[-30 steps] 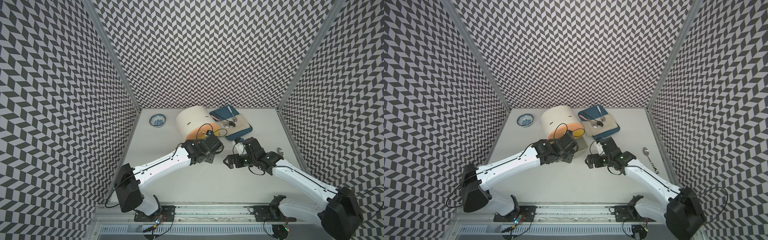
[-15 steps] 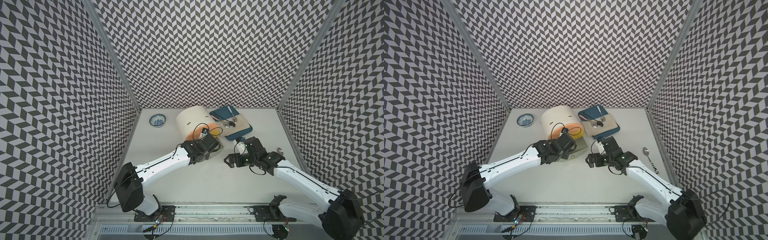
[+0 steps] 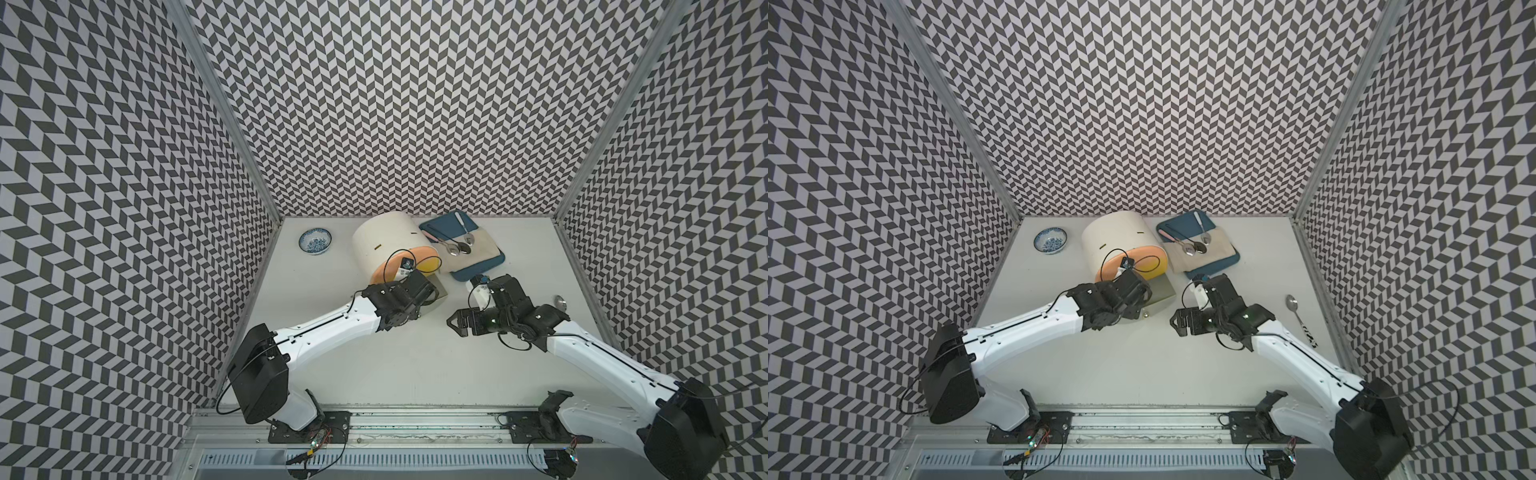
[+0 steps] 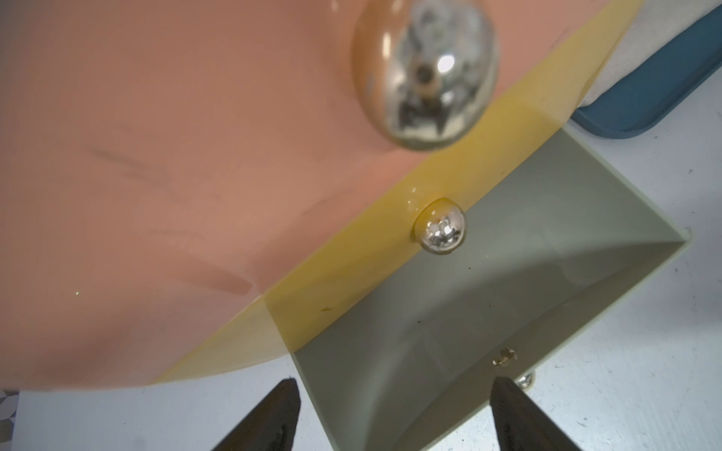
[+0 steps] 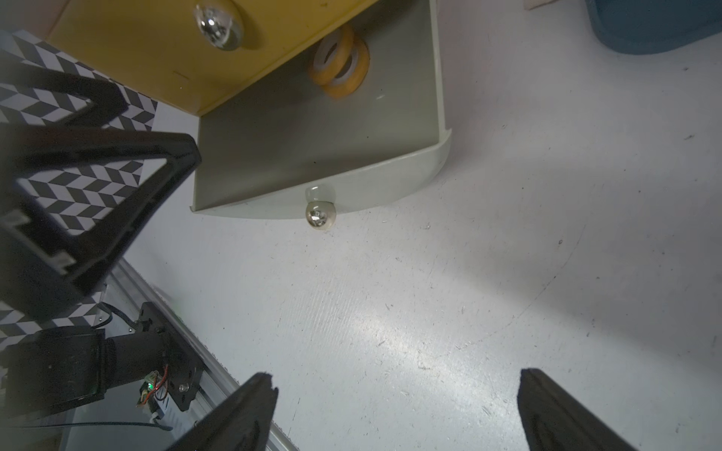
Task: Place the transparent tape into the drawer according to color
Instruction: Place the tape in the drawer, then close the drawer in the storage box.
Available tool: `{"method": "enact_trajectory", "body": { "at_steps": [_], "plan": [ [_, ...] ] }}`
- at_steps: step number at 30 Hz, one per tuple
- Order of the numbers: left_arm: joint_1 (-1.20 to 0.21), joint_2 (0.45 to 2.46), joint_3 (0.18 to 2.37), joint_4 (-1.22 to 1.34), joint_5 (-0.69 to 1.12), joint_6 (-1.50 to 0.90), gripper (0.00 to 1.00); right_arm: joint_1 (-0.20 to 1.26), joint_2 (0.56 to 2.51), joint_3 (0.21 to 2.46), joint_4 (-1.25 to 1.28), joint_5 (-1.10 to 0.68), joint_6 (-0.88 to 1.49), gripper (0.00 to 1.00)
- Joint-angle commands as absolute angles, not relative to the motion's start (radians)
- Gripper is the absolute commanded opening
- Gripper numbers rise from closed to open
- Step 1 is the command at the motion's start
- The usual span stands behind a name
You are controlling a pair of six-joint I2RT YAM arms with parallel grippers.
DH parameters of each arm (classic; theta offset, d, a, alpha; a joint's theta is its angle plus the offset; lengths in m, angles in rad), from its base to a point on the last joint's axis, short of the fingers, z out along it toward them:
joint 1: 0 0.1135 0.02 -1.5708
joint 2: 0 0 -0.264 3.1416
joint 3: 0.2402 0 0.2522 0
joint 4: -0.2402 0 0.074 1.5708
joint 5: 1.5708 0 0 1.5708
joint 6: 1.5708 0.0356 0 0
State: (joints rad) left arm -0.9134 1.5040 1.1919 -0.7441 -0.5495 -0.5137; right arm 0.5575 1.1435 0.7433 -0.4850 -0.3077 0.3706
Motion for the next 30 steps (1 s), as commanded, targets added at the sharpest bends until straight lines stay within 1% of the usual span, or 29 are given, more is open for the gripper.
{"method": "enact_trajectory", "body": {
  "at_steps": [1, 7, 9, 12, 15, 17, 20, 24, 26, 29, 30],
  "plan": [
    [-0.908, 1.415, 1.196, -0.714, -0.509, -0.510, 0.85, 0.552, 1.118, 0.712, -0.392, -0.355, 0.373, 1.00],
    [-0.893, 1.254, 1.178, -0.672, -0.390, -0.496, 0.95, 0.559, 1.104, 0.659, -0.256, -0.372, 0.390, 1.00],
    [-0.864, 1.215, 1.191, -0.668, -0.350, -0.491, 0.97, 0.577, 1.105, 0.641, -0.202, -0.367, 0.402, 1.00],
    [-0.782, 1.178, 1.222, -0.656, -0.260, -0.468, 1.00, 0.622, 1.125, 0.631, -0.136, -0.326, 0.417, 0.98],
    [-0.666, 1.183, 1.263, -0.628, -0.144, -0.430, 1.00, 0.679, 1.157, 0.624, -0.068, -0.264, 0.431, 0.91],
    [-0.592, 1.206, 1.296, -0.609, -0.080, -0.406, 1.00, 0.718, 1.186, 0.620, -0.013, -0.218, 0.442, 0.82],
    [-0.506, 1.259, 1.352, -0.588, -0.001, -0.379, 1.00, 0.771, 1.235, 0.620, 0.051, -0.138, 0.449, 0.72],
    [-0.426, 1.342, 1.412, -0.577, 0.097, -0.356, 1.00, 0.805, 1.310, 0.629, 0.113, -0.084, 0.456, 0.69],
    [-0.412, 1.372, 1.429, -0.578, 0.113, -0.345, 1.00, 0.818, 1.345, 0.637, 0.139, -0.027, 0.454, 0.66],
    [-0.392, 1.404, 1.437, -0.584, 0.129, -0.333, 1.00, 0.825, 1.397, 0.662, 0.161, 0.001, 0.444, 0.61],
    [-0.386, 1.412, 1.436, -0.589, 0.130, -0.329, 1.00, 0.827, 1.412, 0.670, 0.171, 0.001, 0.444, 0.61]
  ]
}}
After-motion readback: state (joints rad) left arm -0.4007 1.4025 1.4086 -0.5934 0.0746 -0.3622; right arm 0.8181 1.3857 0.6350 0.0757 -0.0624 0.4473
